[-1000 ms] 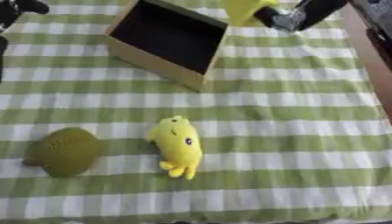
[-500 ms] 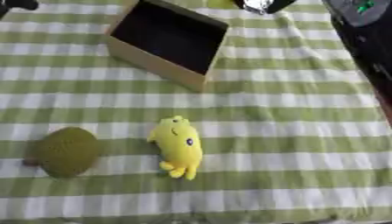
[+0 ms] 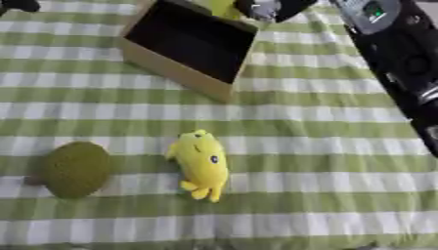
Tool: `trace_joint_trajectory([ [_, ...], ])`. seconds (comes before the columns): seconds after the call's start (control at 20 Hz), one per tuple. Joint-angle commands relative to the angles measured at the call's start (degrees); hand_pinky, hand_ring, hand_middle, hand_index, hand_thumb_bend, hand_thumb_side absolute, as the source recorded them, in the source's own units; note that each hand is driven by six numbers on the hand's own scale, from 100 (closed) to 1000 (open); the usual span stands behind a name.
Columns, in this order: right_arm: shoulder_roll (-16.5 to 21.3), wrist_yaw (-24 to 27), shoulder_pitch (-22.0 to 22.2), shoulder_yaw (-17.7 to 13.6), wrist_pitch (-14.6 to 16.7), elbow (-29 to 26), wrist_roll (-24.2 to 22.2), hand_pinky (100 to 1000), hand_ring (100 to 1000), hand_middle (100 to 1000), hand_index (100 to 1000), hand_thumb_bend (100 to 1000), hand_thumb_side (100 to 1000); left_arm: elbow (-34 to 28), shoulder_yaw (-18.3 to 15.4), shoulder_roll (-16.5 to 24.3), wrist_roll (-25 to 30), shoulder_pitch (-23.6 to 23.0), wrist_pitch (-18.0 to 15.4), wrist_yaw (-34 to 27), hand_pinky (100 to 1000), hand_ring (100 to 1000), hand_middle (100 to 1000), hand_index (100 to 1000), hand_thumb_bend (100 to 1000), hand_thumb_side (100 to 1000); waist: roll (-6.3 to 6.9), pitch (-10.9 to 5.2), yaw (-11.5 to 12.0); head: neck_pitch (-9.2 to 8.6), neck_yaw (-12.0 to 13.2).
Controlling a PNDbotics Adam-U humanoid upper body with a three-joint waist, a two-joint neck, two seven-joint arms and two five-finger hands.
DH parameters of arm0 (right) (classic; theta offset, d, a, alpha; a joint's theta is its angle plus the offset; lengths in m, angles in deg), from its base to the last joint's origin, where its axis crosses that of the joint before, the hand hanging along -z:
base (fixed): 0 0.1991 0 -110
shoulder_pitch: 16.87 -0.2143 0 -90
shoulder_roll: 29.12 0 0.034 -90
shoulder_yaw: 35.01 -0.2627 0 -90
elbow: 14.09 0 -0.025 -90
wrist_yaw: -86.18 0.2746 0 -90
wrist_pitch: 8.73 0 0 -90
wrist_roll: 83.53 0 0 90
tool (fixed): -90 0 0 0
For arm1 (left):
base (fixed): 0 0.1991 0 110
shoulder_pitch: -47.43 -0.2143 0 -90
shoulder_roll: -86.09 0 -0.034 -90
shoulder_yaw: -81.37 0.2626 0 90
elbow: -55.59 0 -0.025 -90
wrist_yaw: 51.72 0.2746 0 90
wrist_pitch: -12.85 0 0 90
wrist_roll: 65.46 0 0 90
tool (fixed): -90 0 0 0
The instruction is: Pick up objects on the table and place them in the box.
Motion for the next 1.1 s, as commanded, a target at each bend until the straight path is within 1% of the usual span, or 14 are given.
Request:
trace_joint_trajectory([
  [0.05,-0.1,-2.5,-1.4,-0.3,18.7,0.4,-18.6,934,1000,514,775,100,421,-0.9,-0.1,1.3,0.3,1.1,-0.1,-0.4,670,777,701,820,100,571,-0.51,-0.34,0.3,-0.46,-0.5],
  [0.25,-0.9,-5.7,-1.0,-0.1,18.7,1.1,-18.1,941,1000,539,793,100,425,-0.9,-0.1,1.4,0.3,1.2,-0.2,-0.5,670,777,702,821,100,571,-0.65,-0.23,0.6,-0.21,-0.7],
  [0.45,-1.2,-6.6,-0.7,0.4,18.7,0.9,-18.1,954,1000,580,838,100,410,-0.9,-0.2,1.4,0.3,1.1,-0.1,-0.4,670,777,703,821,100,571,-0.64,-0.21,0.6,0.47,-0.4],
  [0.55,-1.2,-6.4,-0.8,0.8,18.7,0.6,-18.5,978,1000,652,900,100,397,-0.9,-0.2,1.4,0.3,1.1,-0.1,-0.4,670,777,703,821,100,571,-0.61,-0.23,0.5,0.84,-0.3],
  [0.6,-1.2,-6.5,-0.8,1.1,18.7,0.3,-18.6,990,1000,673,911,100,398,-0.9,-0.2,1.4,0.3,1.0,-0.1,-0.4,670,777,703,821,100,571,-0.59,-0.24,0.5,0.99,-0.3],
  [0.7,-1.1,-7.3,-0.9,1.7,18.7,-0.3,-18.6,1000,1000,712,939,181,408,-0.9,-0.2,1.4,0.3,1.0,0.0,-0.3,670,777,704,821,100,571,-0.53,-0.28,0.4,1.21,-0.2],
  [0.8,-1.1,-8.5,-1.0,2.3,18.7,-1.2,-18.6,1000,1000,746,963,282,375,-0.9,-0.1,1.4,0.3,0.9,0.0,-0.3,670,776,703,821,100,571,-0.48,-0.34,0.3,1.32,-0.3],
  [0.9,-1.1,-9.4,-1.1,2.6,18.7,-2.0,-18.7,1000,1000,778,972,359,359,-0.9,-0.1,1.4,0.3,0.8,0.0,-0.3,670,776,703,822,100,571,-0.43,-0.42,0.3,1.39,-0.2],
  [0.95,-1.0,-9.8,-1.1,2.6,18.7,-2.4,-18.7,1000,1000,784,975,371,344,-0.9,-0.1,1.4,0.3,0.8,0.1,-0.3,670,775,703,822,100,571,-0.41,-0.47,0.2,1.44,-0.1],
  [1.1,-0.9,-11.1,-1.1,2.8,18.7,-3.2,-18.7,1000,1000,814,987,425,377,-0.9,-0.1,1.4,0.3,0.7,0.1,-0.3,670,775,702,822,100,571,-0.38,-0.59,0.1,1.58,0.0],
])
